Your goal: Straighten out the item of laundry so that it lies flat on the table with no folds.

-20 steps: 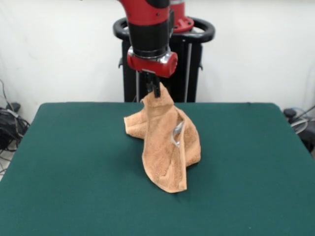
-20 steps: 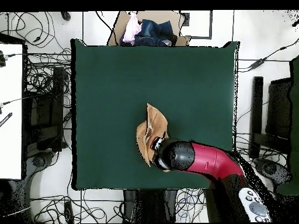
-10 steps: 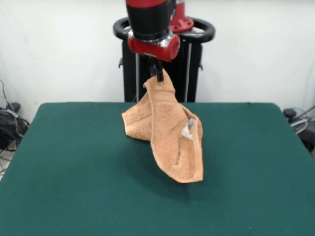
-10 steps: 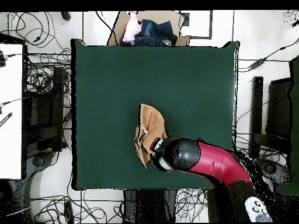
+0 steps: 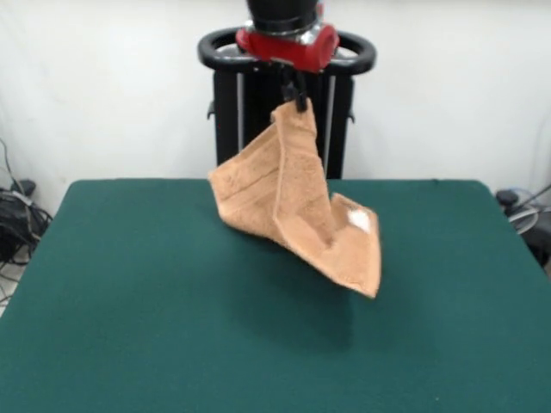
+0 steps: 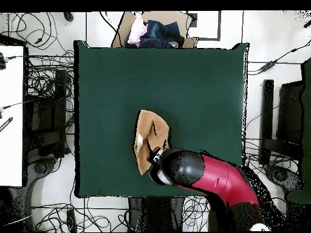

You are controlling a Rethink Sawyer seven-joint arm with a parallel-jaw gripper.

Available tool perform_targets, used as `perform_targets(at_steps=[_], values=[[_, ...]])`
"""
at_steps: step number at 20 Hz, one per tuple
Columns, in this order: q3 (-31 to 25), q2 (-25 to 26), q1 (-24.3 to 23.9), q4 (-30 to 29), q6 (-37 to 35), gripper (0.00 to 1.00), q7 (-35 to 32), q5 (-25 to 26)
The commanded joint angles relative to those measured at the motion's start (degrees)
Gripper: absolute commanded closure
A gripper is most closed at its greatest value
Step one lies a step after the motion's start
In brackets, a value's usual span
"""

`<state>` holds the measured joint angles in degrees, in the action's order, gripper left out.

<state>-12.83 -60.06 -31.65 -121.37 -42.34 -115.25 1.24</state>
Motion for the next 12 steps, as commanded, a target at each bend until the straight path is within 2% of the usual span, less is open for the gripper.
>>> perform_targets(at_steps=[1, 4, 12], values=[[3.82, -5.34, 3.87, -6.44, -8.9, 1.0, -12.1, -5.07], [4.96, -7.65, 5.77, -7.33, -10.96, 1.0, -14.74, -7.46], [9.3, -13.12, 11.78, -11.64, -10.9, 1.0, -18.0, -13.54]])
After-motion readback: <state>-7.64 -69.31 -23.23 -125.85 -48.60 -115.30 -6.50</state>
